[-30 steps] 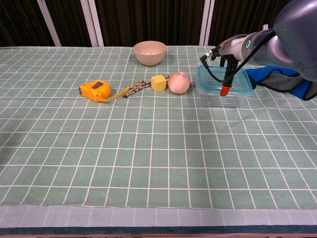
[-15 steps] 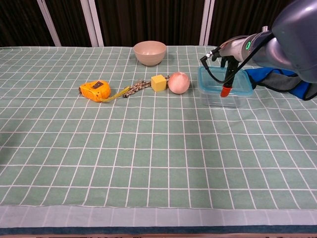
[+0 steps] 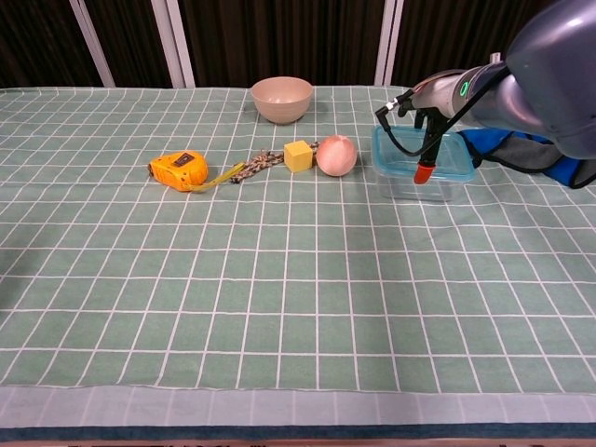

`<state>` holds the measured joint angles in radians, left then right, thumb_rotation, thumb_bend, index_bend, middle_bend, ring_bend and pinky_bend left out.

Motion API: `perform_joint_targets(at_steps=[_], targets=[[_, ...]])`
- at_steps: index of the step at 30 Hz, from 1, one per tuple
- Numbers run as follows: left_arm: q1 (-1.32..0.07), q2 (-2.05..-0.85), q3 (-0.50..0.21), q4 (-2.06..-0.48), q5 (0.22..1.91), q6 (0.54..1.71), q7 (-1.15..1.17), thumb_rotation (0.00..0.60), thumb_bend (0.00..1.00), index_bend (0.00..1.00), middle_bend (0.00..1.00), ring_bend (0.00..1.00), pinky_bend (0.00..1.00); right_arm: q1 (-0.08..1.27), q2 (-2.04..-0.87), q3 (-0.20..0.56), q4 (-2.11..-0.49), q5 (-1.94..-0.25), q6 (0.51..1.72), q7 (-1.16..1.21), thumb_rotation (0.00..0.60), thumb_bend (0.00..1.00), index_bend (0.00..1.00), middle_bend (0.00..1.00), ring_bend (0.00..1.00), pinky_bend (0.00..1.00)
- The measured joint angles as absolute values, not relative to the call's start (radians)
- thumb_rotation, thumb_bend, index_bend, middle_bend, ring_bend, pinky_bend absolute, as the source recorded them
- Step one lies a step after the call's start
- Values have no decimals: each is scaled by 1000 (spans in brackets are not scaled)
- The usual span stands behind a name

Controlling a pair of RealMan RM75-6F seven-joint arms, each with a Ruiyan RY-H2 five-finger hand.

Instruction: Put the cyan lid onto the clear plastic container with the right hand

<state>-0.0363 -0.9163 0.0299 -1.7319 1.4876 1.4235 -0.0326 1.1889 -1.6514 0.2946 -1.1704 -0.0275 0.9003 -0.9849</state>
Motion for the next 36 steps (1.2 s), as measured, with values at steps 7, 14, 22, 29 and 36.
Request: perform_joint_targets(at_steps=[7, 14, 22, 29, 36], targets=[[-36, -916, 30, -1733, 1487, 1423, -33, 600, 516, 147, 0, 0, 0, 1189, -1652, 300, -1166, -21, 894, -991, 600, 81, 18, 490, 151, 0], [-36, -916, 30, -1733, 1487, 1423, -32, 600, 516, 147, 0, 0, 0, 1186, -1647, 302, -1173, -23, 901, -993, 600, 81, 18, 420, 133, 0], [-36, -916, 30, -1733, 1486, 1422, -32, 600, 516, 147, 0, 0, 0, 1185, -1644, 301, -1176, -21, 902, -1000, 600, 81, 18, 330, 76, 0], [-36, -915, 30, -1735, 1484, 1420, -31, 600, 516, 147, 0, 0, 0, 1186, -1641, 299, -1180, -11, 900, -1011, 600, 81, 18, 297, 41, 0], [-37, -914, 31, -1735, 1484, 1419, -30, 600, 516, 147, 0, 0, 0, 1186, -1637, 301, -1184, -8, 902, -1015, 600, 80, 18, 246, 26, 0]])
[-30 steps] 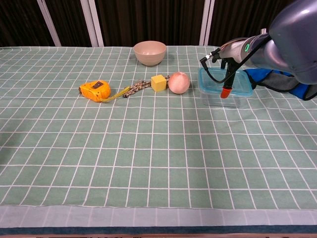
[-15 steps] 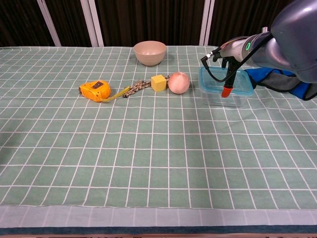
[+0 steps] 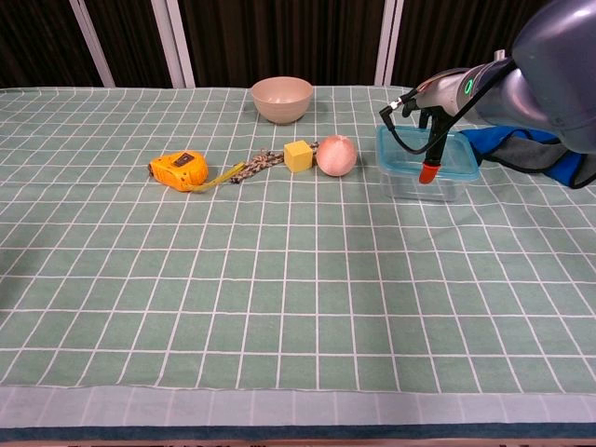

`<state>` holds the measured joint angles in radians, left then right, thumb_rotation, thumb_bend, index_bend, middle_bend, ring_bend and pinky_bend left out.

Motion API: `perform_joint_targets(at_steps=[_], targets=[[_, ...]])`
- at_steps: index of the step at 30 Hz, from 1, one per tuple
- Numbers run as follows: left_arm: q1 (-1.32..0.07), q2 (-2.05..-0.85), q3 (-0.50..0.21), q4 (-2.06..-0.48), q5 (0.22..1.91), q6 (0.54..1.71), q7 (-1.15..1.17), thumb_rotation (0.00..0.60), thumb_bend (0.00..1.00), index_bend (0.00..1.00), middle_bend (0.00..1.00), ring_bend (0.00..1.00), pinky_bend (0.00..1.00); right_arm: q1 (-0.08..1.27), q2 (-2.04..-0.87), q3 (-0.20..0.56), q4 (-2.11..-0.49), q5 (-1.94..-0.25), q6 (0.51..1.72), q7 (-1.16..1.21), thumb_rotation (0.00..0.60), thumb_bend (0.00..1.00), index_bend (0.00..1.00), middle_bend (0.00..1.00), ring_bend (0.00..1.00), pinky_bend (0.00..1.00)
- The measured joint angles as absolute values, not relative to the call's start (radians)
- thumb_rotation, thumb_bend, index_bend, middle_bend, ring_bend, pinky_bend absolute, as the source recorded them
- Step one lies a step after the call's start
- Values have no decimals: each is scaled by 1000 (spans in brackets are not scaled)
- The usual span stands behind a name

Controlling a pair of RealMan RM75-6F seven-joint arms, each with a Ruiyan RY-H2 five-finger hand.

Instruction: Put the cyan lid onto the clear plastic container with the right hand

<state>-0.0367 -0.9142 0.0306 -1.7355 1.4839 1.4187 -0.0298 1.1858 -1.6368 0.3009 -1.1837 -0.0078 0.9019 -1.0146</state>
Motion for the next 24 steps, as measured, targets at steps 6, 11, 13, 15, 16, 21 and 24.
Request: perform_joint_targets(at_steps=[6, 11, 13, 15, 16, 21, 24], targets=[[-37, -913, 31, -1737, 1483, 1418, -29, 600, 516, 149, 0, 0, 0, 1186, -1636, 300, -1183, -3, 902, -1020, 600, 81, 17, 204, 13, 0], [-37, -913, 31, -1737, 1484, 1417, -30, 600, 516, 151, 0, 0, 0, 1187, -1639, 299, -1179, -4, 906, -1022, 600, 81, 15, 166, 4, 0], [-37, -913, 31, -1737, 1484, 1417, -30, 600, 516, 152, 0, 0, 0, 1187, -1640, 299, -1178, -4, 907, -1024, 600, 81, 11, 158, 2, 0], [-37, -912, 31, -1738, 1484, 1416, -31, 600, 516, 154, 0, 0, 0, 1187, -1640, 299, -1178, -2, 907, -1026, 600, 81, 8, 145, 0, 0], [-38, -912, 32, -1738, 1486, 1416, -33, 600, 516, 154, 0, 0, 0, 1187, -1640, 299, -1178, 0, 908, -1028, 600, 81, 8, 135, 0, 0], [-37, -913, 33, -1732, 1493, 1420, -37, 600, 516, 154, 0, 0, 0, 1186, -1638, 299, -1179, 0, 909, -1032, 600, 81, 3, 110, 0, 0], [-37, -913, 32, -1735, 1487, 1417, -37, 600, 516, 154, 0, 0, 0, 1186, -1636, 299, -1183, -1, 909, -1033, 600, 82, 0, 99, 0, 0]])
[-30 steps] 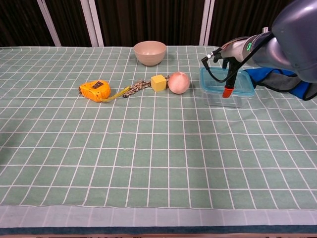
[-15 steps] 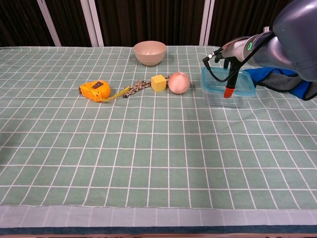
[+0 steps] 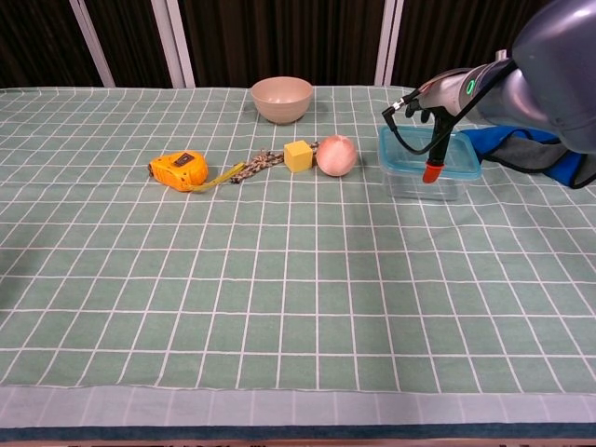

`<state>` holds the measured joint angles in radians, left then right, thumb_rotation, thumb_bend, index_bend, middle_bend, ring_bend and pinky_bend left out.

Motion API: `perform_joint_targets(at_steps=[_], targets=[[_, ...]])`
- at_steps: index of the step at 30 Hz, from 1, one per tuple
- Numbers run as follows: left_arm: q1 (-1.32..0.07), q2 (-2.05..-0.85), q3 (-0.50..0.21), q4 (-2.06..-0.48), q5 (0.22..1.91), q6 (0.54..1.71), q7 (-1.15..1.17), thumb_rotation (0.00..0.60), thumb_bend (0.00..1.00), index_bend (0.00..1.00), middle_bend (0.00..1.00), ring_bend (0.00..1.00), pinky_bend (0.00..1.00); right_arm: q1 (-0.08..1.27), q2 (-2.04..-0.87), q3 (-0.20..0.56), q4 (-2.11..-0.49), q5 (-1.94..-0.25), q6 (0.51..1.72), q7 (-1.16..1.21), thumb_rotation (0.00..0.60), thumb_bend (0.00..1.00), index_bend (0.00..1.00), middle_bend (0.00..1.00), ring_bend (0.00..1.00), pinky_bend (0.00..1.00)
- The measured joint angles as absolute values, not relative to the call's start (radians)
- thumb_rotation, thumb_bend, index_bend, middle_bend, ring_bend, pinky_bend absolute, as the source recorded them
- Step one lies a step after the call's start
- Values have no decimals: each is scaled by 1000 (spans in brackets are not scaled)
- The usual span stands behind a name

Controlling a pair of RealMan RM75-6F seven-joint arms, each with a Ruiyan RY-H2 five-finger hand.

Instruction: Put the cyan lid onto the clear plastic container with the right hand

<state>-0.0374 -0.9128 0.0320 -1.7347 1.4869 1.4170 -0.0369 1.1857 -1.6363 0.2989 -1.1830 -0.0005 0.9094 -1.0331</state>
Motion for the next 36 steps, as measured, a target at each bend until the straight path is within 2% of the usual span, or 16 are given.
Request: perform_joint_targets(at_steps=[17, 21, 23, 27, 31, 34, 36], targets=[[-37, -911, 32, -1740, 1479, 1414, -29, 600, 516, 154, 0, 0, 0, 1177, -1595, 301, -1259, -4, 935, -1033, 600, 81, 0, 65, 0, 0], [-38, -910, 32, -1741, 1477, 1409, -33, 600, 516, 154, 0, 0, 0, 1167, -1563, 311, -1315, -21, 960, -1011, 600, 81, 24, 115, 0, 0], [-39, -908, 32, -1742, 1477, 1407, -37, 600, 516, 154, 0, 0, 0, 1159, -1540, 318, -1357, -36, 979, -994, 600, 119, 80, 185, 9, 0], [-39, -907, 33, -1743, 1478, 1406, -39, 600, 516, 154, 0, 0, 0, 1139, -1498, 332, -1434, -86, 1027, -948, 600, 271, 192, 316, 76, 0], [-39, -907, 34, -1743, 1478, 1405, -40, 600, 516, 154, 0, 0, 0, 1116, -1483, 334, -1462, -169, 1074, -894, 600, 285, 366, 404, 157, 0], [-39, -906, 34, -1745, 1477, 1404, -42, 600, 516, 155, 0, 0, 0, 1106, -1487, 338, -1453, -194, 1080, -857, 600, 290, 420, 424, 176, 0], [-39, -906, 34, -1745, 1476, 1404, -42, 600, 516, 156, 0, 0, 0, 1101, -1494, 340, -1435, -206, 1076, -837, 600, 340, 438, 439, 183, 0]])
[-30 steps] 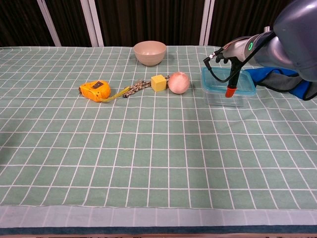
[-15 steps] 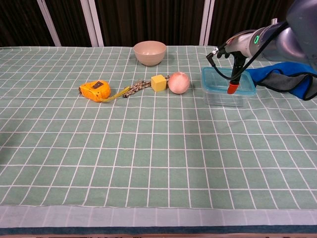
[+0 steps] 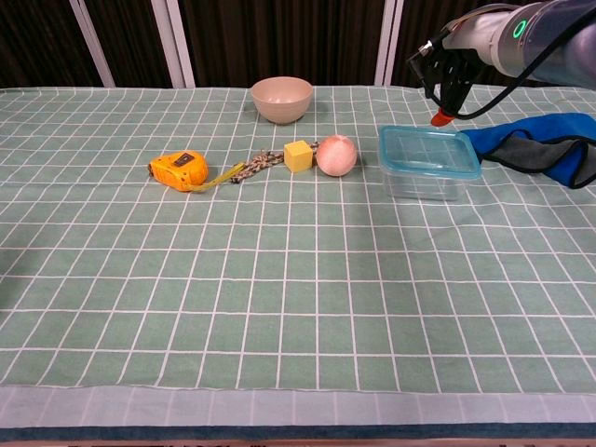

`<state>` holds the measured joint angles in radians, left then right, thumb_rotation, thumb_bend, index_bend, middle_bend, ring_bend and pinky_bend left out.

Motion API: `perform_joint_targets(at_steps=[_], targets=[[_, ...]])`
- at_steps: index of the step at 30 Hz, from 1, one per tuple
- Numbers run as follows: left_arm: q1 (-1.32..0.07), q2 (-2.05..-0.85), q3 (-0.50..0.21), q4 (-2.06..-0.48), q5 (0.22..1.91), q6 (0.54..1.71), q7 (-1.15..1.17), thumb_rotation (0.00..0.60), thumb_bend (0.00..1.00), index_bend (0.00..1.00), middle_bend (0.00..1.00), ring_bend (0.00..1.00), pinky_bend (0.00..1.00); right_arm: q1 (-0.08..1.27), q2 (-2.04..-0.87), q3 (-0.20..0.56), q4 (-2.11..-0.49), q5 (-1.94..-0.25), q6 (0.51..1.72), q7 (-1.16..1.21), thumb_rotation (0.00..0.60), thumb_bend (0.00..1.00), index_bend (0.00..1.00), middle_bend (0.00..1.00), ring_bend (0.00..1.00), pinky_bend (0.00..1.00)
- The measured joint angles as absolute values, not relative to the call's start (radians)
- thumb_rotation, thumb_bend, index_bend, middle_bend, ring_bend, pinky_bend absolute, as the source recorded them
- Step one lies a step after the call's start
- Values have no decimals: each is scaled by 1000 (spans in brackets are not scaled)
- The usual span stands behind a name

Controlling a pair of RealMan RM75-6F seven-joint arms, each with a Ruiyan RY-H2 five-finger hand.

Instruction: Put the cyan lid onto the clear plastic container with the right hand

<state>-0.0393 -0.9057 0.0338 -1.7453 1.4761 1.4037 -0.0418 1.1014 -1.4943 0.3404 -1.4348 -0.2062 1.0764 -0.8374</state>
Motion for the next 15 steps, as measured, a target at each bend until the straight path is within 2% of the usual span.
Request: perform_joint_targets(at_steps=[3, 11, 15], targets=[[-40, -906, 34, -1745, 1475, 1402, -42, 600, 516, 157, 0, 0, 0, 1098, -1512, 343, -1393, -222, 1066, -818, 600, 440, 455, 453, 186, 0], [-41, -905, 34, -1746, 1473, 1398, -43, 600, 516, 160, 0, 0, 0, 1092, -1551, 347, -1309, -240, 1034, -792, 600, 487, 546, 465, 199, 0], [-41, -905, 34, -1746, 1473, 1397, -44, 600, 516, 160, 0, 0, 0, 1087, -1557, 347, -1295, -246, 1025, -788, 600, 497, 556, 466, 201, 0]])
